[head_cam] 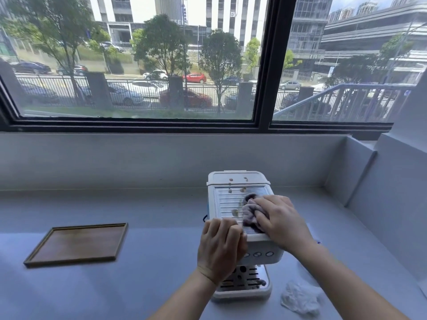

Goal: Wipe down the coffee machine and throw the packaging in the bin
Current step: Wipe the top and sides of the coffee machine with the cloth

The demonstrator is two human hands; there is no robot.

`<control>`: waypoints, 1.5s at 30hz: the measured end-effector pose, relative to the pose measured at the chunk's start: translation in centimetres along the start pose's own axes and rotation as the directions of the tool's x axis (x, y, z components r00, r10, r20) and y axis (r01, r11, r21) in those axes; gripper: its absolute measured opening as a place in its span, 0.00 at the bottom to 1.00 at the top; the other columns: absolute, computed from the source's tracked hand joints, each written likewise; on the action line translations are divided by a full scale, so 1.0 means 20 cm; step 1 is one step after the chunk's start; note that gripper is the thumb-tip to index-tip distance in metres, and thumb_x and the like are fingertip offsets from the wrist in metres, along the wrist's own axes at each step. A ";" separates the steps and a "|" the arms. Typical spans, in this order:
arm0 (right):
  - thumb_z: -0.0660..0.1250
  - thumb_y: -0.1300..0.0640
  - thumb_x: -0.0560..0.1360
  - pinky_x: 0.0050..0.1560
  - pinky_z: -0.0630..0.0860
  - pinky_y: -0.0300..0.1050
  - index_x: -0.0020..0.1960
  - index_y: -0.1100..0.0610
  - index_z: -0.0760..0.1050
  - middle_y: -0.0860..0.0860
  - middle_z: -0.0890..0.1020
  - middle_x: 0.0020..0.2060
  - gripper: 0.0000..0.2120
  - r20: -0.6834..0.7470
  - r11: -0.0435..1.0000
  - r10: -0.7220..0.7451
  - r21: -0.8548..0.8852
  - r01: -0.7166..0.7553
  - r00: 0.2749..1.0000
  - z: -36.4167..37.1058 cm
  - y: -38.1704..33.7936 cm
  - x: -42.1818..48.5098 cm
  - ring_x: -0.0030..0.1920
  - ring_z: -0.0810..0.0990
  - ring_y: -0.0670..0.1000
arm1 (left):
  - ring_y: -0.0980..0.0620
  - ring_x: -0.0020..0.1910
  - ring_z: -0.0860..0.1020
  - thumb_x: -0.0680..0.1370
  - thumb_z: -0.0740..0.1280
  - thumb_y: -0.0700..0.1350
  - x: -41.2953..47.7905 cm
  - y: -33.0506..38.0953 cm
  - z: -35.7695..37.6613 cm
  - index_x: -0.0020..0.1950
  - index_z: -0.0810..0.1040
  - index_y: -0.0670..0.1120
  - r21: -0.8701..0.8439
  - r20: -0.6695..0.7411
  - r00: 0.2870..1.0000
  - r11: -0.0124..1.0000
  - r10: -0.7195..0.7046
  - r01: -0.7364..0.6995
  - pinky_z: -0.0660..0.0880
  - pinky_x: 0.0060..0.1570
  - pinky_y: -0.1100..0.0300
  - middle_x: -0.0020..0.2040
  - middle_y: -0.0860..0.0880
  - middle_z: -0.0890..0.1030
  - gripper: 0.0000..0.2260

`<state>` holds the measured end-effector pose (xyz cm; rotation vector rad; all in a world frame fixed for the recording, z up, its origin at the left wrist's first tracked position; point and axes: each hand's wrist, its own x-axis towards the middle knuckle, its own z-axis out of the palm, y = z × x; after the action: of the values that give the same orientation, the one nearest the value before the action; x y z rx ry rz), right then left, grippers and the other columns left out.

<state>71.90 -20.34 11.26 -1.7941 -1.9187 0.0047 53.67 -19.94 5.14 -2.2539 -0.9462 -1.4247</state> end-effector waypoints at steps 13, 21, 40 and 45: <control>0.62 0.57 0.75 0.64 0.67 0.46 0.58 0.45 0.78 0.43 0.78 0.62 0.15 0.020 0.999 0.046 -0.002 -0.046 0.999 0.01 -0.03 0.17 0.63 0.71 0.55 | 0.47 0.39 0.68 0.81 0.61 0.46 -0.02 -0.01 0.01 0.45 0.68 0.47 0.015 -0.009 1.000 1.000 0.004 -0.004 0.67 0.41 0.53 0.45 0.47 0.74 0.06; 0.62 0.57 0.74 0.63 0.70 0.49 0.57 0.46 0.79 0.45 0.79 0.57 0.15 0.041 0.999 0.026 0.026 -0.027 0.999 -0.02 0.04 0.10 0.62 0.72 0.54 | 0.45 0.39 0.69 0.80 0.62 0.47 -0.02 -0.01 0.01 0.44 0.68 0.47 0.009 -0.001 1.000 1.000 -0.009 0.009 0.68 0.41 0.52 0.44 0.47 0.74 0.07; 0.59 0.53 0.76 0.64 0.64 0.46 0.65 0.46 0.76 0.46 0.78 0.62 0.18 0.043 0.993 -0.061 -0.102 0.065 0.997 0.04 -0.11 0.10 0.63 0.71 0.54 | 0.44 0.49 0.74 0.82 0.60 0.47 -0.10 -0.01 0.00 0.53 0.72 0.48 -0.137 0.043 0.996 0.987 -0.084 0.089 0.72 0.53 0.52 0.53 0.48 0.73 0.04; 0.58 0.51 0.78 0.68 0.64 0.49 0.67 0.48 0.74 0.49 0.76 0.65 0.18 0.091 0.985 -0.159 -0.052 0.164 0.983 0.09 -0.23 0.07 0.65 0.70 0.57 | 0.43 0.50 0.74 0.81 0.61 0.45 -0.10 -0.01 -0.02 0.52 0.75 0.46 -0.173 0.062 0.996 0.982 -0.070 0.080 0.72 0.52 0.51 0.54 0.47 0.74 0.04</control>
<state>66.86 -18.94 11.71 -1.6954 -2.1428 -0.0319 52.62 -20.71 3.64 -2.4192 -0.9666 -1.5399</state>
